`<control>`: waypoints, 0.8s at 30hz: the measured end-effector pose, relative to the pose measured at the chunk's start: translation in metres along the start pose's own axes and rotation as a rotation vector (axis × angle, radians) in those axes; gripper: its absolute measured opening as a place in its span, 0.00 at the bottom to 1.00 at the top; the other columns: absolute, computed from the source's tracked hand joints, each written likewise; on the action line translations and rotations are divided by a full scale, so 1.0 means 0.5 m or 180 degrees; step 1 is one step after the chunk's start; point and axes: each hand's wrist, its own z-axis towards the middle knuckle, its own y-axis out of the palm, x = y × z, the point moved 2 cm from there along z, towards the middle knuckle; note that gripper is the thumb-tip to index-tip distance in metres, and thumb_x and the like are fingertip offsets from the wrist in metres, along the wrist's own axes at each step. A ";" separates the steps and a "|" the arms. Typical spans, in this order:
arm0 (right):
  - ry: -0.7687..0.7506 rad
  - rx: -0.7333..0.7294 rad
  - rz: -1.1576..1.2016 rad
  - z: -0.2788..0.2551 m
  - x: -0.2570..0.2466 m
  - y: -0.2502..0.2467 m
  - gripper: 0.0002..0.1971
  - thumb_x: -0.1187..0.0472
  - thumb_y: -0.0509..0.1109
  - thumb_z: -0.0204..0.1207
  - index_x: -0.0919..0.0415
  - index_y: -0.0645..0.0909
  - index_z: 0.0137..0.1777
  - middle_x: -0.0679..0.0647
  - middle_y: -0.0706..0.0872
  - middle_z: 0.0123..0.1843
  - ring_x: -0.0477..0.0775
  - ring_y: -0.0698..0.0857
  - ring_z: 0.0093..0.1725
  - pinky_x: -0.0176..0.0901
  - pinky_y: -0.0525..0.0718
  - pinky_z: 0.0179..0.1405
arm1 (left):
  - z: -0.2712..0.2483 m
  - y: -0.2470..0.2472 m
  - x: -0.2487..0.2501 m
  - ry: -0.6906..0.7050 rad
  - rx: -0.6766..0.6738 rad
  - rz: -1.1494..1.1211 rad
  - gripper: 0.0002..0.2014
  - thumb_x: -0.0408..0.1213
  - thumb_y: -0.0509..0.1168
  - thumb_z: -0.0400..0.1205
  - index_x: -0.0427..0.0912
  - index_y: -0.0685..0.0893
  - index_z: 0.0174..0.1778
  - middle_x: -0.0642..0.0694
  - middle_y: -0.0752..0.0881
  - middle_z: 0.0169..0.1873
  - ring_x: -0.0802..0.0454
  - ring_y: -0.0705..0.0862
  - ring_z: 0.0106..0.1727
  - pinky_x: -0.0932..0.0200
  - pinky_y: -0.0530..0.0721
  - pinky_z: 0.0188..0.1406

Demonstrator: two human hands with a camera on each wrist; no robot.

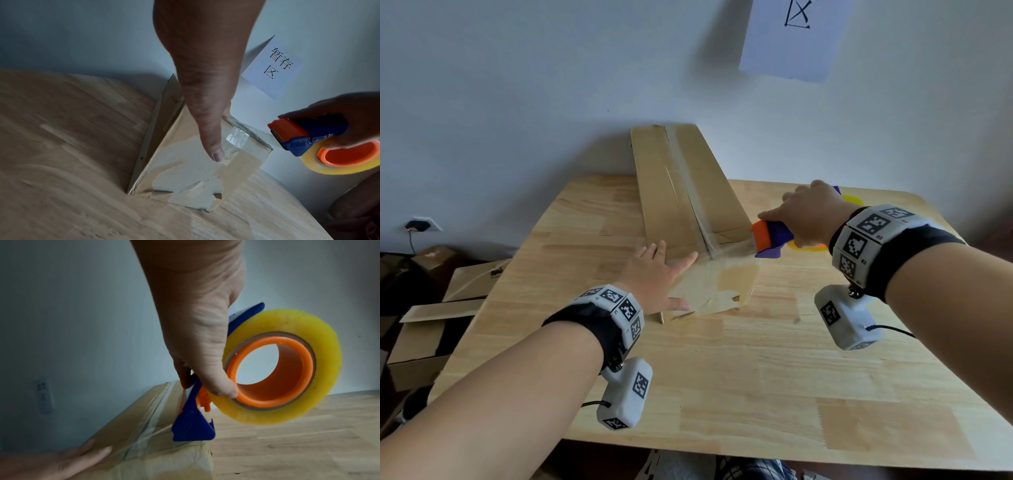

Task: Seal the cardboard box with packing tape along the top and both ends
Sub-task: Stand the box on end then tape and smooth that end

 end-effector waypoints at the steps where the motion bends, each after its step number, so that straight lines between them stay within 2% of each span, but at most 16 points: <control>1: -0.0013 0.0015 -0.0012 0.003 0.001 -0.004 0.31 0.53 0.66 0.77 0.37 0.61 0.78 0.51 0.81 0.62 0.57 0.81 0.59 0.48 0.70 0.48 | 0.000 -0.003 0.003 -0.0010 -0.0013 0.0009 0.47 0.74 0.50 0.73 0.59 0.31 0.80 0.26 0.47 0.80 0.33 0.52 0.82 0.43 0.52 0.81; 6: -0.0017 -0.0152 0.0076 0.007 -0.006 -0.003 0.28 0.55 0.68 0.74 0.39 0.67 0.74 0.50 0.82 0.56 0.56 0.82 0.55 0.48 0.70 0.46 | 0.000 -0.002 0.014 -0.0112 -0.0067 -0.0106 0.47 0.72 0.51 0.75 0.57 0.33 0.81 0.27 0.45 0.81 0.33 0.49 0.82 0.40 0.49 0.81; 9: -0.0001 -0.0157 0.0133 0.002 -0.008 0.001 0.27 0.56 0.69 0.74 0.39 0.68 0.72 0.49 0.83 0.55 0.56 0.82 0.54 0.49 0.70 0.46 | -0.003 -0.002 0.033 0.0025 0.0148 -0.0111 0.46 0.67 0.51 0.79 0.43 0.36 0.82 0.36 0.36 0.82 0.42 0.38 0.83 0.46 0.41 0.82; 10: 0.0012 -0.0138 0.0135 0.000 -0.007 0.002 0.27 0.55 0.69 0.74 0.39 0.68 0.72 0.49 0.83 0.55 0.56 0.82 0.55 0.49 0.70 0.46 | -0.002 -0.004 0.043 0.0087 0.0204 -0.0130 0.46 0.64 0.52 0.80 0.38 0.37 0.82 0.38 0.35 0.82 0.45 0.37 0.83 0.49 0.42 0.83; 11: 0.0027 -0.0123 0.0126 -0.002 -0.007 0.005 0.27 0.55 0.68 0.74 0.39 0.68 0.73 0.49 0.83 0.56 0.55 0.82 0.55 0.48 0.70 0.46 | 0.001 -0.008 0.052 0.0116 0.0229 -0.0198 0.47 0.63 0.52 0.81 0.35 0.38 0.82 0.39 0.35 0.82 0.46 0.38 0.83 0.52 0.44 0.83; 13: 0.0041 -0.0092 0.0097 -0.005 -0.004 0.011 0.27 0.55 0.68 0.76 0.39 0.67 0.74 0.50 0.83 0.57 0.56 0.81 0.56 0.49 0.71 0.48 | 0.008 -0.015 0.072 0.0105 0.0220 -0.0343 0.46 0.63 0.52 0.81 0.35 0.38 0.82 0.37 0.38 0.82 0.45 0.44 0.84 0.52 0.51 0.82; 16: 0.0049 -0.0045 0.0107 -0.011 0.000 0.020 0.29 0.54 0.67 0.77 0.40 0.64 0.77 0.52 0.81 0.61 0.57 0.80 0.59 0.50 0.72 0.54 | 0.015 -0.030 0.094 0.0006 0.0190 -0.0393 0.45 0.65 0.53 0.80 0.43 0.39 0.83 0.32 0.45 0.82 0.39 0.50 0.83 0.45 0.63 0.79; 18: 0.0034 0.0005 0.0112 -0.013 0.000 0.026 0.30 0.53 0.67 0.77 0.40 0.63 0.78 0.52 0.81 0.62 0.57 0.80 0.60 0.50 0.73 0.56 | 0.021 -0.046 0.103 -0.0076 0.0112 -0.0345 0.44 0.65 0.53 0.80 0.46 0.41 0.83 0.29 0.50 0.81 0.35 0.57 0.81 0.45 0.72 0.72; 20: 0.0024 0.0087 0.0093 -0.014 0.003 0.031 0.30 0.53 0.68 0.77 0.40 0.62 0.78 0.52 0.81 0.62 0.57 0.80 0.60 0.50 0.73 0.57 | 0.028 -0.066 0.110 -0.0075 0.0002 -0.0191 0.42 0.65 0.53 0.80 0.49 0.43 0.83 0.26 0.55 0.79 0.33 0.72 0.72 0.48 0.81 0.56; 21: 0.0010 0.0139 0.0081 -0.014 0.005 0.032 0.31 0.53 0.68 0.77 0.39 0.62 0.78 0.53 0.81 0.62 0.57 0.80 0.60 0.51 0.73 0.57 | 0.031 -0.077 0.114 -0.0024 -0.0037 -0.0120 0.41 0.65 0.52 0.80 0.50 0.43 0.83 0.25 0.61 0.77 0.35 0.81 0.61 0.52 0.82 0.46; 22: -0.0008 0.0197 0.0070 -0.014 0.009 0.033 0.31 0.53 0.68 0.76 0.39 0.61 0.78 0.53 0.81 0.62 0.57 0.80 0.60 0.51 0.73 0.57 | 0.033 -0.088 0.120 0.0055 -0.0028 -0.0076 0.41 0.65 0.52 0.81 0.50 0.43 0.83 0.26 0.72 0.71 0.41 0.84 0.46 0.55 0.82 0.40; 23: -0.0031 0.0254 0.0061 -0.014 0.012 0.033 0.31 0.53 0.67 0.76 0.39 0.61 0.78 0.53 0.81 0.62 0.57 0.80 0.61 0.51 0.73 0.57 | 0.036 -0.099 0.127 0.0151 0.0026 -0.0036 0.41 0.64 0.52 0.81 0.49 0.43 0.83 0.32 0.83 0.58 0.48 0.80 0.34 0.55 0.82 0.39; 24: -0.0061 0.0297 0.0051 -0.014 0.016 0.033 0.31 0.53 0.67 0.77 0.38 0.61 0.78 0.53 0.81 0.62 0.58 0.80 0.61 0.51 0.73 0.57 | 0.039 -0.109 0.133 0.0223 0.0089 0.0012 0.41 0.64 0.52 0.81 0.49 0.43 0.83 0.41 0.84 0.40 0.52 0.74 0.28 0.54 0.82 0.41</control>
